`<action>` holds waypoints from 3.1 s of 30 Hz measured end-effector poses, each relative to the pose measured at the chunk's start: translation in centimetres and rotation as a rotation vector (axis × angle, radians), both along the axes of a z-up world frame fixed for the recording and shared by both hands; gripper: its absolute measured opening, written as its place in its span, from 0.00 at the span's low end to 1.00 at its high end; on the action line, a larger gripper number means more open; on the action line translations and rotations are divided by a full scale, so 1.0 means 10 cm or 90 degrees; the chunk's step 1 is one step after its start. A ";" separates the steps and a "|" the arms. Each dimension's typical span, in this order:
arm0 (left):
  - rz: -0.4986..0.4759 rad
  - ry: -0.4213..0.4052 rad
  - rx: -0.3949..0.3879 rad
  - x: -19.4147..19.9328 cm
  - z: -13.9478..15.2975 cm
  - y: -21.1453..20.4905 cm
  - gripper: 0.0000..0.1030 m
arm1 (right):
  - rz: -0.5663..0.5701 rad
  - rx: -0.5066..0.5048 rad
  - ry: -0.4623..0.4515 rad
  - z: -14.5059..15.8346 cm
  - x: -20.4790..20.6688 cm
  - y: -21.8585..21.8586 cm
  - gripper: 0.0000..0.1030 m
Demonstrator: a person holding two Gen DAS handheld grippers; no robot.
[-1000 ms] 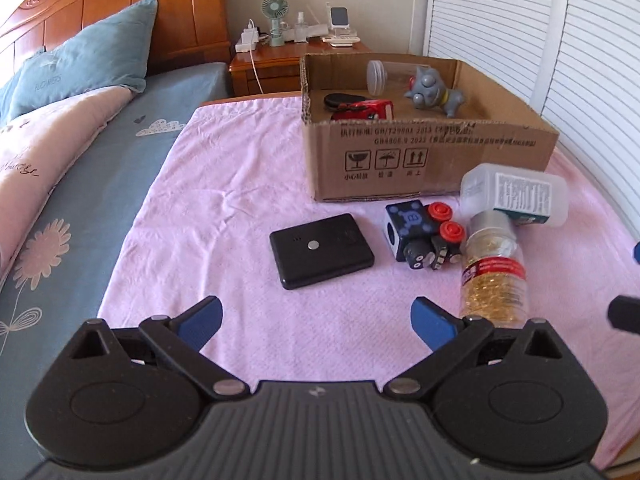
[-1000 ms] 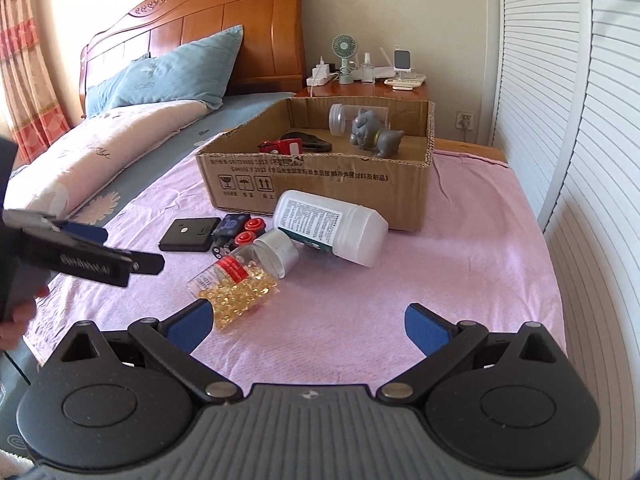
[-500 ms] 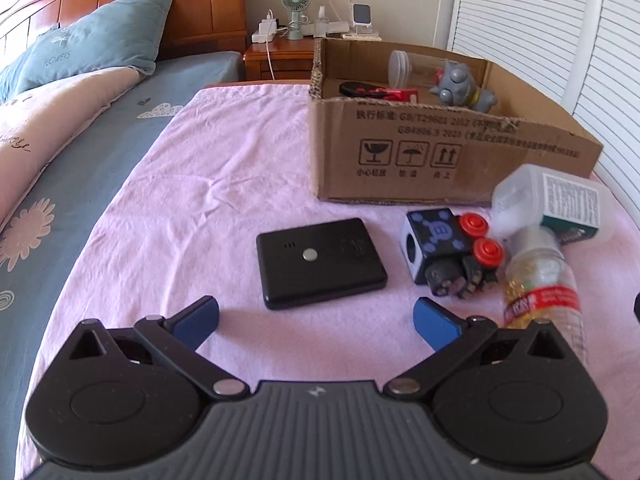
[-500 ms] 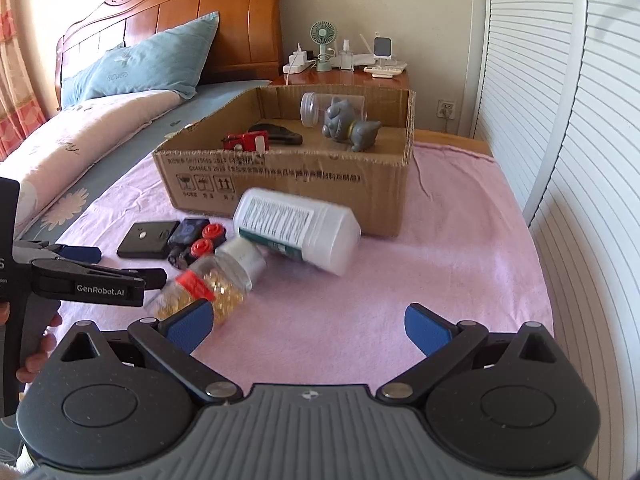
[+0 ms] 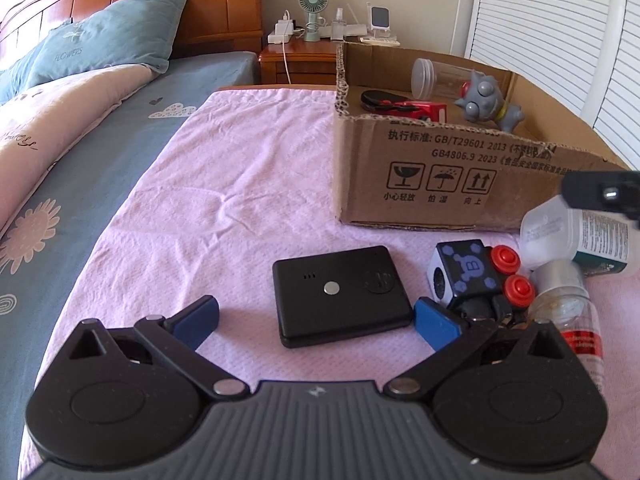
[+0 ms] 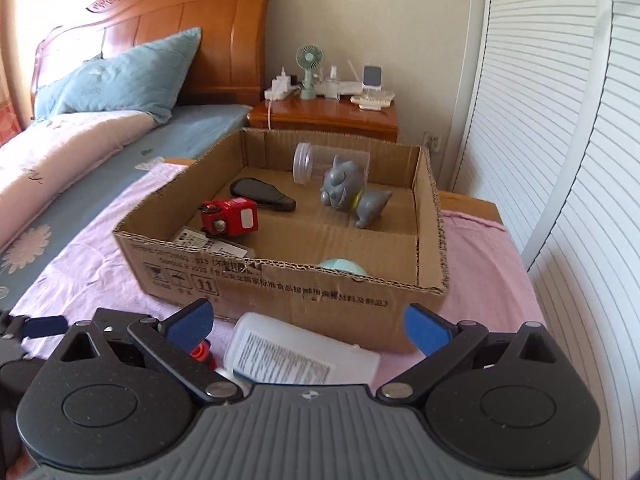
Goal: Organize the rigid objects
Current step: 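Move the left tool to the black power bank while the right approaches the white bottle, then close the left tool on the black power bank while the right grasps the white bottle, then lift the power bank with the left tool while the right lifts the white bottle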
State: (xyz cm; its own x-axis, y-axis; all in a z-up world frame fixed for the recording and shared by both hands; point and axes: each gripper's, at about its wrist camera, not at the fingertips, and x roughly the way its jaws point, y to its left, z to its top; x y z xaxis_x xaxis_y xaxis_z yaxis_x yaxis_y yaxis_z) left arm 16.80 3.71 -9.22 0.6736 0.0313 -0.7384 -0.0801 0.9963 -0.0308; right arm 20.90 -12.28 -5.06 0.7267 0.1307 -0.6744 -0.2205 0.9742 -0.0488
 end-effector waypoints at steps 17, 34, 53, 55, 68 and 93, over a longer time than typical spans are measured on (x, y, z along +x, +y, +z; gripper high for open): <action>0.003 0.002 0.000 -0.01 0.00 0.01 1.00 | -0.045 -0.014 0.078 -0.34 -0.23 -0.50 1.00; 0.014 -0.031 0.004 -0.16 -0.04 0.24 1.00 | -0.023 -0.012 0.078 -0.54 -0.32 -0.62 1.00; -0.030 -0.031 0.003 0.03 -0.05 0.22 0.99 | -0.011 -0.014 0.063 -0.55 -0.36 -0.63 1.00; -0.043 -0.036 0.004 0.04 -0.05 0.22 0.99 | -0.009 -0.012 0.062 -0.55 -0.36 -0.63 1.00; -0.085 -0.042 0.000 0.08 0.02 0.14 0.67 | 0.008 -0.014 0.065 -0.55 -0.30 -0.63 1.00; -0.126 0.013 -0.010 0.19 0.08 0.21 0.67 | 0.066 -0.093 0.122 -0.37 -0.03 -0.37 0.84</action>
State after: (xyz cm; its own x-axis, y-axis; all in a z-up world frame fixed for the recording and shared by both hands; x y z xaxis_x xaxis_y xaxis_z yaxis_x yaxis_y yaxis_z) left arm 18.68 5.82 -8.38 0.6502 -0.1119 -0.7514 0.1159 0.9921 -0.0475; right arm 20.65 -16.00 -8.77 0.5720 0.0882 -0.8155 -0.3371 0.9316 -0.1357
